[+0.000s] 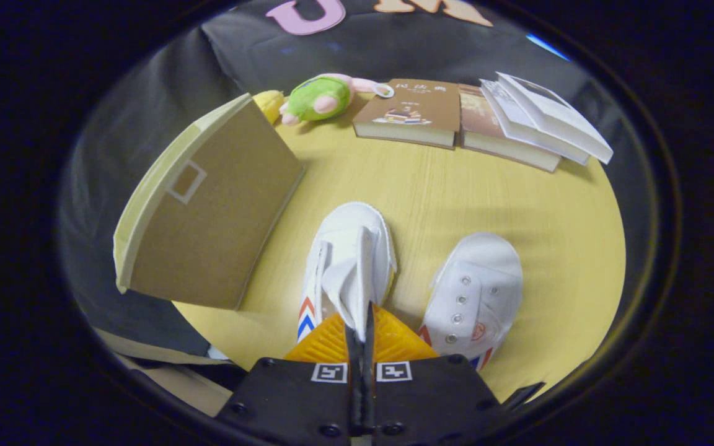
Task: Open the storage box then place both shoes into the box .Put the left shoe in first, then the right shoe, with the right side of both shoes facing outward in a uniform manner.
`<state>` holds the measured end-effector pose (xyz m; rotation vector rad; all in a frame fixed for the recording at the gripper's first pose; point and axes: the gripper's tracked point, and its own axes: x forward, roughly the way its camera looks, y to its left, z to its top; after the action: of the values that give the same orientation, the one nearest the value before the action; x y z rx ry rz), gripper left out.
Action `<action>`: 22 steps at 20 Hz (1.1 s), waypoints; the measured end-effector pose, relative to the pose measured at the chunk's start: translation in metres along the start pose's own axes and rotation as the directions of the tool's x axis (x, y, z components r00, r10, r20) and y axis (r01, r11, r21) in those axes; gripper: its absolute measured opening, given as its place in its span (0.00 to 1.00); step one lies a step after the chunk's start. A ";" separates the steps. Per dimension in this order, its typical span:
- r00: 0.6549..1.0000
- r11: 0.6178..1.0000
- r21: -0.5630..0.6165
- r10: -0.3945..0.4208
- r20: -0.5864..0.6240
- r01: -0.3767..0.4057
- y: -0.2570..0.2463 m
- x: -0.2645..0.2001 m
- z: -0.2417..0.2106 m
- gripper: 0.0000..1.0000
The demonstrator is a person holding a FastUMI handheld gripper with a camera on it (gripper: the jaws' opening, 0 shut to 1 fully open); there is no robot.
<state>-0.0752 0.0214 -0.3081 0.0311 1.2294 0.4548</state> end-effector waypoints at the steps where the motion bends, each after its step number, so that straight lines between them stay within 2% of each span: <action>1: 1.000 0.999 0.033 0.015 0.010 -0.015 0.002 -0.002 0.001 0.04; 10: 0.991 0.969 0.225 0.081 0.106 -0.103 0.035 -0.050 0.042 0.03; 16: 0.976 0.959 0.233 0.119 0.182 -0.161 0.073 -0.095 0.086 0.03; 22: 0.952 0.948 0.214 0.182 0.248 -0.237 0.128 -0.118 0.127 0.03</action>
<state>-0.0307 0.1238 -0.1241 0.4164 1.0546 0.4711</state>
